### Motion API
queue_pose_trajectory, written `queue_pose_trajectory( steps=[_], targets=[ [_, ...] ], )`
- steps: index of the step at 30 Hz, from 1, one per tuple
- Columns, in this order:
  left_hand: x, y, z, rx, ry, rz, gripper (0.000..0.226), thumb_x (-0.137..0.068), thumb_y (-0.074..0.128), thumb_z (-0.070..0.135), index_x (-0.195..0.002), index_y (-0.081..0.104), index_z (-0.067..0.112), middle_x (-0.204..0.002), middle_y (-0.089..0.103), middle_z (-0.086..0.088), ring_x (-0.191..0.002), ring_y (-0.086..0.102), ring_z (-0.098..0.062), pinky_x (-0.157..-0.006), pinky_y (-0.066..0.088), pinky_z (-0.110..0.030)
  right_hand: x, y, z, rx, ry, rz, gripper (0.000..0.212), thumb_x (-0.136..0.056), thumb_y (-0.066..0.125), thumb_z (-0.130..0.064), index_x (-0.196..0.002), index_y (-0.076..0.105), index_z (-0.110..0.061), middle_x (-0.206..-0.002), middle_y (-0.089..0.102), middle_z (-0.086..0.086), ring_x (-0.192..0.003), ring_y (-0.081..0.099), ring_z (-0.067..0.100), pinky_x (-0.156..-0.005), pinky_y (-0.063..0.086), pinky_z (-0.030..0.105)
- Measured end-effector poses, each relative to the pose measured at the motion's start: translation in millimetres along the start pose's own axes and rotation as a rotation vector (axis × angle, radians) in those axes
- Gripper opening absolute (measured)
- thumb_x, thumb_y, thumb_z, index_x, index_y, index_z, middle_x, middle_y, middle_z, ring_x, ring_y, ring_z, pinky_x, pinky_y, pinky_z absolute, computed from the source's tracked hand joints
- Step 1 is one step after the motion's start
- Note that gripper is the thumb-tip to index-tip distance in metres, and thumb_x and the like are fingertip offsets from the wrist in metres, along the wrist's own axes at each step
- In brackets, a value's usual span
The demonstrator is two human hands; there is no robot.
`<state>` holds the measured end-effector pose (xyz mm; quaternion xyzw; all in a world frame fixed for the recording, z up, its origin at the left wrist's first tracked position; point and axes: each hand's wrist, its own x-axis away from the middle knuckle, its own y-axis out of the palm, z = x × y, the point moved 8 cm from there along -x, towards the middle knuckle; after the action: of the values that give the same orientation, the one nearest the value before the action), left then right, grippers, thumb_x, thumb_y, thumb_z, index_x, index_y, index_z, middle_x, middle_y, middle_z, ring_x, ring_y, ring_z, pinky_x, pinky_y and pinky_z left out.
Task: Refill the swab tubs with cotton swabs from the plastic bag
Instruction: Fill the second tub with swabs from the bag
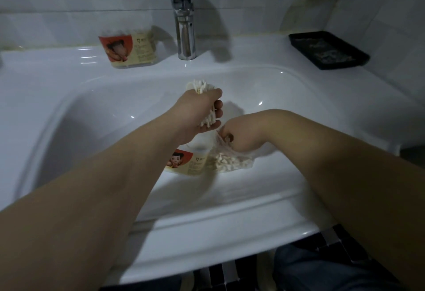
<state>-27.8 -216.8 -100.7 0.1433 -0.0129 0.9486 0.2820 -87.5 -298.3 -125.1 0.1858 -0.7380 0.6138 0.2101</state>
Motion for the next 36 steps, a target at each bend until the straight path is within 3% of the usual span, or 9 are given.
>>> queue_pose_trajectory(
  steps=[2, 7, 11, 17, 21, 27, 30, 33, 36],
  targets=[
    [-0.2, -0.1, 0.0, 0.003, 0.0, -0.001, 0.007, -0.1, 0.06, 0.025, -0.096, 0.059, 0.019, -0.066, 0.062, 0.007, -0.062, 0.061, -0.01, -0.074, 0.058, -0.032, -2.2, 1.6, 1.8, 0.017, 0.009, 0.0, 0.017, -0.095, 0.049, -0.008, -0.089, 0.062, -0.018, -0.073, 0.056, -0.009, -0.069, 0.055, 0.011, -0.063, 0.041, 0.025],
    [-0.3, 0.4, 0.0, -0.002, 0.0, -0.006, 0.008, -0.101, 0.061, 0.025, -0.095, 0.058, 0.02, -0.065, 0.062, 0.007, -0.061, 0.062, -0.01, -0.075, 0.058, -0.032, -1.3, 3.1, -0.2, 0.08, -0.006, -0.025, 0.018, -0.094, 0.055, -0.019, -0.076, 0.055, -0.02, -0.071, 0.053, -0.003, -0.064, 0.048, 0.014, -0.058, 0.039, 0.025],
    [-0.7, 0.4, 0.0, -0.014, 0.003, -0.009, 0.008, -0.1, 0.061, 0.025, -0.095, 0.06, 0.019, -0.065, 0.063, 0.008, -0.063, 0.062, -0.01, -0.077, 0.058, -0.033, -1.4, 3.2, 2.8, 0.086, 0.013, -0.04, 0.009, -0.092, 0.057, -0.021, -0.091, 0.064, -0.015, -0.076, 0.055, -0.003, -0.067, 0.049, 0.015, -0.059, 0.04, 0.025],
    [-0.5, 0.7, -0.3, -0.032, 0.003, -0.009, 0.008, -0.1, 0.061, 0.026, -0.096, 0.06, 0.019, -0.068, 0.063, 0.007, -0.063, 0.062, -0.01, -0.075, 0.058, -0.032, -3.4, 5.1, 5.2, 0.065, 0.042, -0.021, 0.028, -0.089, 0.059, -0.011, -0.115, 0.068, -0.006, -0.082, 0.057, -0.002, -0.069, 0.051, 0.015, -0.059, 0.043, 0.026],
    [-0.7, 0.7, -0.9, -0.04, 0.002, -0.008, 0.007, -0.1, 0.061, 0.026, -0.098, 0.061, 0.019, -0.07, 0.064, 0.006, -0.064, 0.063, -0.01, -0.073, 0.059, -0.031, -4.5, 6.8, 4.8, 0.054, 0.026, -0.008, 0.025, -0.092, 0.05, -0.003, -0.106, 0.07, -0.004, -0.077, 0.06, 0.0, -0.064, 0.053, 0.014, -0.055, 0.046, 0.024],
    [1.3, 1.9, 0.8, -0.019, 0.007, -0.003, 0.008, -0.1, 0.061, 0.023, -0.094, 0.06, 0.017, -0.068, 0.063, 0.004, -0.059, 0.061, -0.01, -0.062, 0.058, -0.026, -1.3, -26.2, -0.7, 0.195, -0.012, 0.262, 0.024, -0.097, 0.047, -0.009, -0.075, 0.055, -0.014, -0.072, 0.053, 0.002, -0.065, 0.049, 0.019, -0.055, 0.038, 0.03],
    [1.3, 1.6, 1.7, -0.015, 0.012, 0.011, 0.008, -0.1, 0.061, 0.022, -0.094, 0.06, 0.016, -0.067, 0.062, 0.004, -0.055, 0.061, -0.008, -0.058, 0.057, -0.024, 4.2, -38.0, 1.4, 0.113, -0.007, 0.345, 0.022, -0.095, 0.048, -0.008, -0.076, 0.058, -0.014, -0.075, 0.058, 0.004, -0.071, 0.055, 0.024, -0.061, 0.043, 0.032],
    [0.4, 1.6, 1.8, -0.028, 0.018, 0.006, 0.007, -0.1, 0.061, 0.024, -0.098, 0.06, 0.017, -0.067, 0.063, 0.006, -0.058, 0.062, -0.008, -0.061, 0.058, -0.024, 7.8, -35.4, 3.0, 0.039, 0.003, 0.288, 0.02, -0.091, 0.049, -0.005, -0.087, 0.067, -0.015, -0.078, 0.062, 0.001, -0.071, 0.056, 0.021, -0.058, 0.043, 0.028],
    [0.3, 1.3, 1.3, -0.049, 0.026, -0.005, 0.007, -0.101, 0.06, 0.025, -0.1, 0.061, 0.018, -0.068, 0.064, 0.007, -0.062, 0.063, -0.009, -0.068, 0.059, -0.028, 7.7, -21.5, 5.2, 0.018, 0.026, 0.137, 0.023, -0.089, 0.046, -0.004, -0.076, 0.062, -0.015, -0.073, 0.056, 0.0, -0.07, 0.052, 0.02, -0.056, 0.039, 0.028]
  ],
)
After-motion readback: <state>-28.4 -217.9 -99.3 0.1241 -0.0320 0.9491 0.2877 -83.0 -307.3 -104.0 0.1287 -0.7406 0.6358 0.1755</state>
